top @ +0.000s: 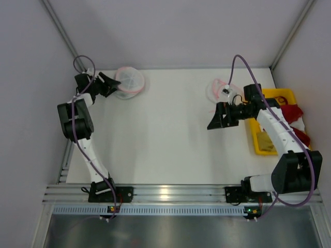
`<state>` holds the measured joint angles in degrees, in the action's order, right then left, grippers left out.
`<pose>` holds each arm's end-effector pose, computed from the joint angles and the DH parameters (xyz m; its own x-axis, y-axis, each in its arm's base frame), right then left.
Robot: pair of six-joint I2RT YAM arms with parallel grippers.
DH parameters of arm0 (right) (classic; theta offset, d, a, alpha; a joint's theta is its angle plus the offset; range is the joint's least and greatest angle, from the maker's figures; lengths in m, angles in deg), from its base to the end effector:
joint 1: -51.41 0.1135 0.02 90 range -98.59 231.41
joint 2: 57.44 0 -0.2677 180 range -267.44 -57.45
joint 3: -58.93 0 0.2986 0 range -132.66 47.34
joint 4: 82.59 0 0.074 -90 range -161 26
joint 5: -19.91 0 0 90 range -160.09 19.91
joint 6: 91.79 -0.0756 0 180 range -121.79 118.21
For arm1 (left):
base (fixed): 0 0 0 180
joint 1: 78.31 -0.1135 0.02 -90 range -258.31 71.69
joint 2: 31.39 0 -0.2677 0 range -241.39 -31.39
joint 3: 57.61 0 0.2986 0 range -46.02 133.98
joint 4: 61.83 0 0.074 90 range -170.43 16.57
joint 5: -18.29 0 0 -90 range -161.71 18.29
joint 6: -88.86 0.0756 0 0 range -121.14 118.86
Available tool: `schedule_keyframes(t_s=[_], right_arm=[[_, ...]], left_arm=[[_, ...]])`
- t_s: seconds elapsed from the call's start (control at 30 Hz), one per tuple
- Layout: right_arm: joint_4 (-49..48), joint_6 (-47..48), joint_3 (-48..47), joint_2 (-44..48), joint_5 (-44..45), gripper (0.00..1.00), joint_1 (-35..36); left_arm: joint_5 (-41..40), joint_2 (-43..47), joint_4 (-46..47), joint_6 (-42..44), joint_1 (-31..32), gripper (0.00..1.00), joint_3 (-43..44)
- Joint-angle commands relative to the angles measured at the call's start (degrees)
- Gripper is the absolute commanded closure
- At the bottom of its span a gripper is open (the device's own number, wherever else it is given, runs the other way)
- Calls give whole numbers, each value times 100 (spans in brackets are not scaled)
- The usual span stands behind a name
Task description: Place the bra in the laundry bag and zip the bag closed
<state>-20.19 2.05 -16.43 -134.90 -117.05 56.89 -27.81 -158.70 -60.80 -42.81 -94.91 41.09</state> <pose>0.3076 0.0850 0.2505 -0.8711 -0.1295 -0.4737 -0.4377 0.6421 0.6294 0.5500 0.1093 0.1240 -0.5862 -0.6746 -0.4487 -0.0088 0.5590 -0.8291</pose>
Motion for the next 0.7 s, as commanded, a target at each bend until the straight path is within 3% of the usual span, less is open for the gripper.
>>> schedule_keyframes(t_s=[0.0,0.13,0.17,0.3,0.47,0.67], right_arm=[[-141,64,-346,-24,11,1,-82],[-132,170,-417,63,64,1,-73],[-159,205,-417,124,64,1,-82],[-255,197,-330,257,-23,0,-73],[-501,179,-163,493,-33,0,-82],[-616,240,31,634,20,1,-73]], left_arm=[[137,961,-450,727,-1,31,-62],[-161,1892,-1532,1616,-1,25,-159],[-206,2059,-1735,1810,-1,9,-177],[-277,2788,-2841,2906,-1,2,-151],[180,3273,-4536,4060,8,1,51],[-460,4186,-5287,4852,16,1,-361]])
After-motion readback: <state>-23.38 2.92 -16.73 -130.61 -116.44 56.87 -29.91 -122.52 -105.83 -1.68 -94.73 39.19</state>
